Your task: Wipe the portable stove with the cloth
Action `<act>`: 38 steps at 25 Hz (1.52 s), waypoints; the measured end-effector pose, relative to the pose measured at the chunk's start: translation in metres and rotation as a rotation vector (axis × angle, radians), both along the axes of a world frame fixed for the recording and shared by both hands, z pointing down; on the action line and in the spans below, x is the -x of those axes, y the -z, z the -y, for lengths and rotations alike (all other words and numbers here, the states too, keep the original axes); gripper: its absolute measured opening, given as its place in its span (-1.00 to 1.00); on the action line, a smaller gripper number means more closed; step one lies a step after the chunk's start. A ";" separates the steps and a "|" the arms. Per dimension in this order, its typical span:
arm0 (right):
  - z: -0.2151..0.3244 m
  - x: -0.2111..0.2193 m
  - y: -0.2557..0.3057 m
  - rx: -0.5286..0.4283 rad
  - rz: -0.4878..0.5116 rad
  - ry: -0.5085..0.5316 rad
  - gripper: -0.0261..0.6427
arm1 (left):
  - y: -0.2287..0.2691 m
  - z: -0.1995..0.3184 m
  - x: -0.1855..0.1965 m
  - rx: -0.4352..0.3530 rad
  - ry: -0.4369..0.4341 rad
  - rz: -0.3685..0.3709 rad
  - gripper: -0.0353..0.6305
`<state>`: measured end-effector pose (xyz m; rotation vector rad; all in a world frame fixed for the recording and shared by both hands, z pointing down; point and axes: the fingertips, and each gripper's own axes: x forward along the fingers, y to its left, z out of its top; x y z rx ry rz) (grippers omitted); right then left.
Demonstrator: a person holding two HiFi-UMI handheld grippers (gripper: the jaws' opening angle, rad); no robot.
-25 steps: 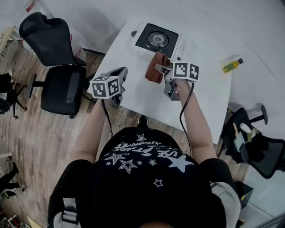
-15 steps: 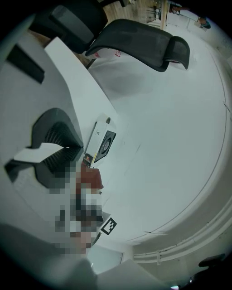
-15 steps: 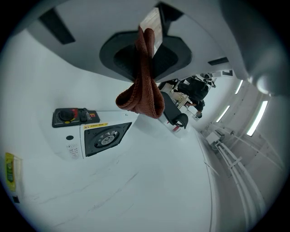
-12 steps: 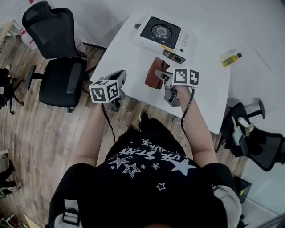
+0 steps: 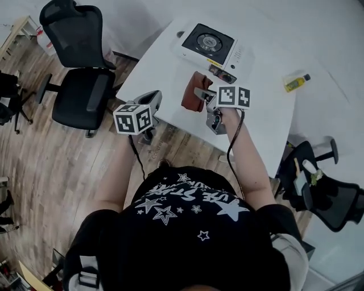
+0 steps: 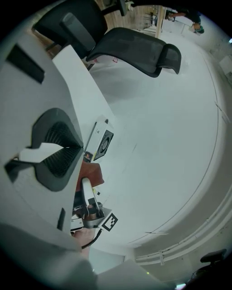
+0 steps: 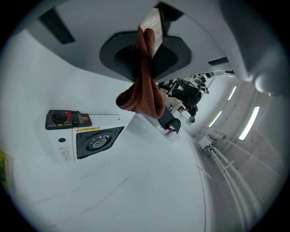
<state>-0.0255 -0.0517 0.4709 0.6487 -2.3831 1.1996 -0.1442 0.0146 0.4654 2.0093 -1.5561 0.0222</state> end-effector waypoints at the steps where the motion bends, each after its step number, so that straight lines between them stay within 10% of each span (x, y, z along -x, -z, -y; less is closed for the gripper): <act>1: -0.001 -0.004 0.001 0.002 0.002 0.011 -0.72 | 0.001 -0.001 -0.003 -0.001 0.016 -0.001 -0.87; 38: -0.077 -0.196 -0.006 -0.047 0.015 0.268 -0.72 | 0.009 -0.104 -0.214 -0.010 0.257 0.014 -0.87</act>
